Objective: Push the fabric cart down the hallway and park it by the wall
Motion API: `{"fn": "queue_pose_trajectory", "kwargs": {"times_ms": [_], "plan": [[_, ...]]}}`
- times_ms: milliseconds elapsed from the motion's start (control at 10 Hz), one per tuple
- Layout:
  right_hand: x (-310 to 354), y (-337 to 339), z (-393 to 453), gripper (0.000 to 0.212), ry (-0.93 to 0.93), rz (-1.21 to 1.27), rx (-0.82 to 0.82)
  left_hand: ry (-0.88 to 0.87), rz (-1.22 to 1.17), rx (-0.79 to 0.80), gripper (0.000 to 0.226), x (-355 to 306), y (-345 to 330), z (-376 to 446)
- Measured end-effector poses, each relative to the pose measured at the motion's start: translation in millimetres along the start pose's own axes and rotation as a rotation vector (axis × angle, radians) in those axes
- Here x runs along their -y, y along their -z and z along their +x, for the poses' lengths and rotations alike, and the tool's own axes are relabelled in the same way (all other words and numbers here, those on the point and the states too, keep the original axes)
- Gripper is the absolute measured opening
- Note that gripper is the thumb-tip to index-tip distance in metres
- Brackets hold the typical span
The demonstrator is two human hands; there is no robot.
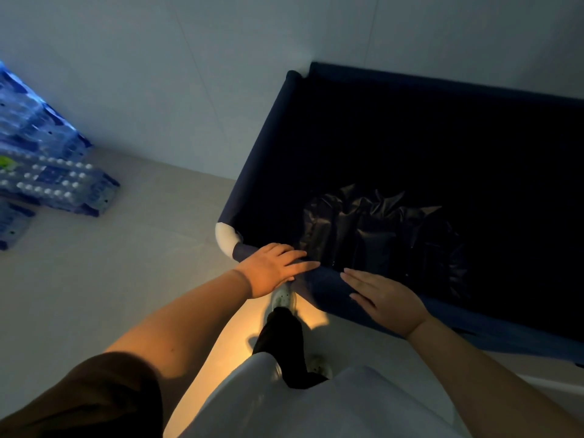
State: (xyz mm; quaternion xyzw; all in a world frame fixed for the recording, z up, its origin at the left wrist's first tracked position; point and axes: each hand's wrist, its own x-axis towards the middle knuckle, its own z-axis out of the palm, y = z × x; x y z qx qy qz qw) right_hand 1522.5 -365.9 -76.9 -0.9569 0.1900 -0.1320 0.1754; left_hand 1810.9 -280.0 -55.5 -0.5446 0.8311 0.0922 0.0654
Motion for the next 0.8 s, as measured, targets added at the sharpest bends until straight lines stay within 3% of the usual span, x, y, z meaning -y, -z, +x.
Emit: {"fn": "queue_pose_trajectory", "kwargs": {"times_ms": [300,500,800], "plan": [[0,7,-2,0.051,0.050,-0.112,0.000,-0.022,0.017,0.032,0.068,-3,1,5],[-3,5,-3,0.042,0.049,-0.151,0.008,-0.053,0.013,0.039,0.067,1,-3,7],[2,38,7,0.056,-0.221,-0.062,0.245,-0.097,0.019,0.175,0.058,7,38,26]]}}
